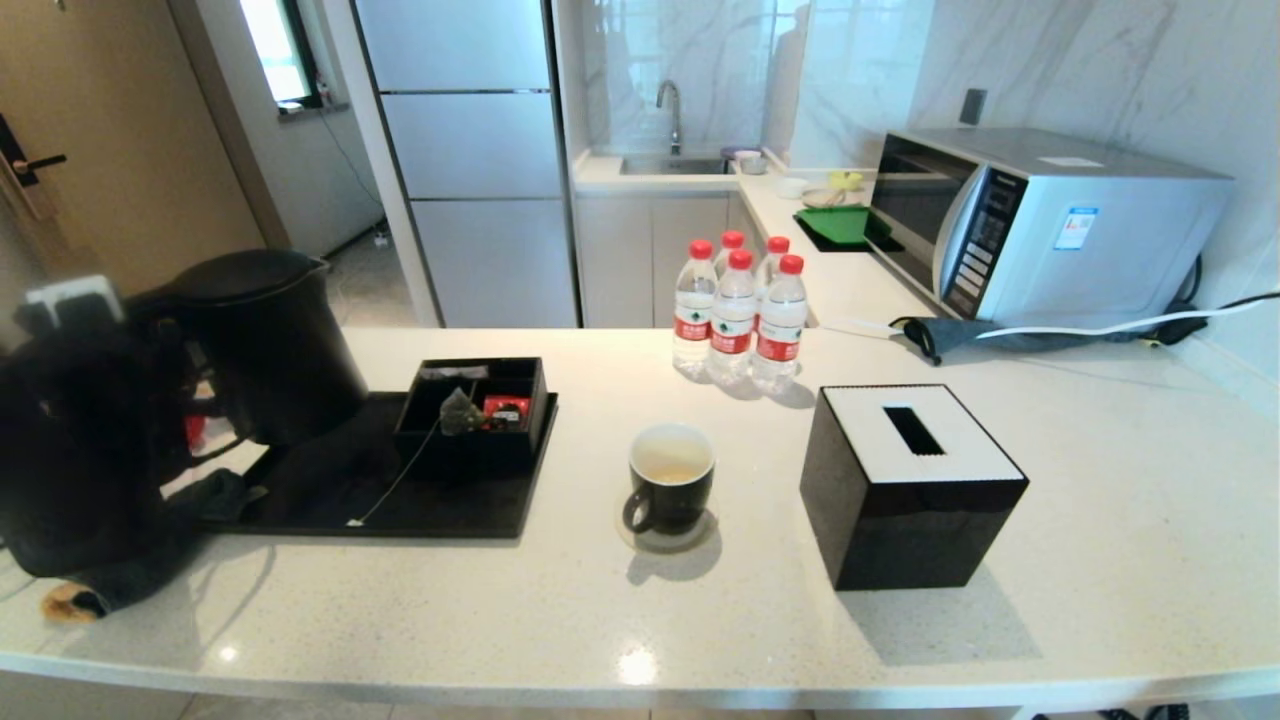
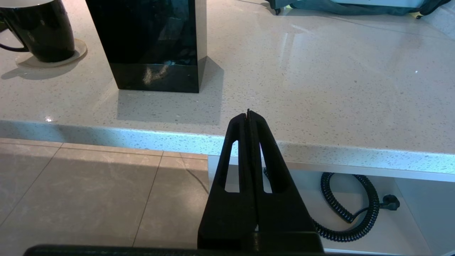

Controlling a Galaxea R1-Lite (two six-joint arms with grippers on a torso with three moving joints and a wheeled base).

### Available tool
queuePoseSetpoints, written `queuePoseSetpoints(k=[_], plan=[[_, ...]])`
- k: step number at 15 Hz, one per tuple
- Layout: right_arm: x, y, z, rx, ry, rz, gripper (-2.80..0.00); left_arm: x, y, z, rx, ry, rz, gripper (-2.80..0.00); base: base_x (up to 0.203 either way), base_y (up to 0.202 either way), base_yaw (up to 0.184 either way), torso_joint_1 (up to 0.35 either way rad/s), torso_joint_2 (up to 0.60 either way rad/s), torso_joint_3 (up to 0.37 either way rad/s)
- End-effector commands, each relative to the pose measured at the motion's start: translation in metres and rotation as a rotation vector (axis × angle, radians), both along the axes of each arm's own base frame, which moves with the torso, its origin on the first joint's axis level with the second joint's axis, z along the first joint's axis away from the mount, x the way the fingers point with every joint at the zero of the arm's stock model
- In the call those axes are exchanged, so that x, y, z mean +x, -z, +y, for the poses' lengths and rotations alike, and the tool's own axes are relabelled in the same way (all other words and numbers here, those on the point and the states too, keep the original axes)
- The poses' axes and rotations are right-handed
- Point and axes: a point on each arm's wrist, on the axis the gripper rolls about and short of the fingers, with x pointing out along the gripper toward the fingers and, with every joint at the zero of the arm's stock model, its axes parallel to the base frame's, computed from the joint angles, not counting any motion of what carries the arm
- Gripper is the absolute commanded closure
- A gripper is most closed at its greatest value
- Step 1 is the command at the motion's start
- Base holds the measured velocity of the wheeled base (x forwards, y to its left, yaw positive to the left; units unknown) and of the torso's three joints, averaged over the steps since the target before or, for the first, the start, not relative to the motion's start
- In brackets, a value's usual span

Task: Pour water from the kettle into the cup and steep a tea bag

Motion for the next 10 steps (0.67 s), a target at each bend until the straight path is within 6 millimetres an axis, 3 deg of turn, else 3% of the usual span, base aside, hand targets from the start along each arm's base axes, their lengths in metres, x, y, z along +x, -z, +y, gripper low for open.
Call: queuePoseSetpoints(k=[1, 6, 10], plan=[[0.000, 0.000, 0.000, -0.001, -0.001, 0.002, 0.00, 0.008, 0.017, 0.003, -0.004, -0.001, 0.012, 0.00, 0.000, 0.000, 0.000, 0.000, 0.00, 0.000], [0.000, 0.000, 0.000, -0.001, -0.001, 0.002, 0.00, 0.025, 0.048, 0.000, -0.009, 0.068, 0.063, 0.00, 0.000, 0.000, 0.000, 0.000, 0.00, 0.000], [0.000, 0.000, 0.000, -0.001, -0.001, 0.002, 0.00, 0.047, 0.057, 0.001, 0.002, 0.086, 0.029, 0.00, 0.000, 0.000, 0.000, 0.000, 0.00, 0.000]])
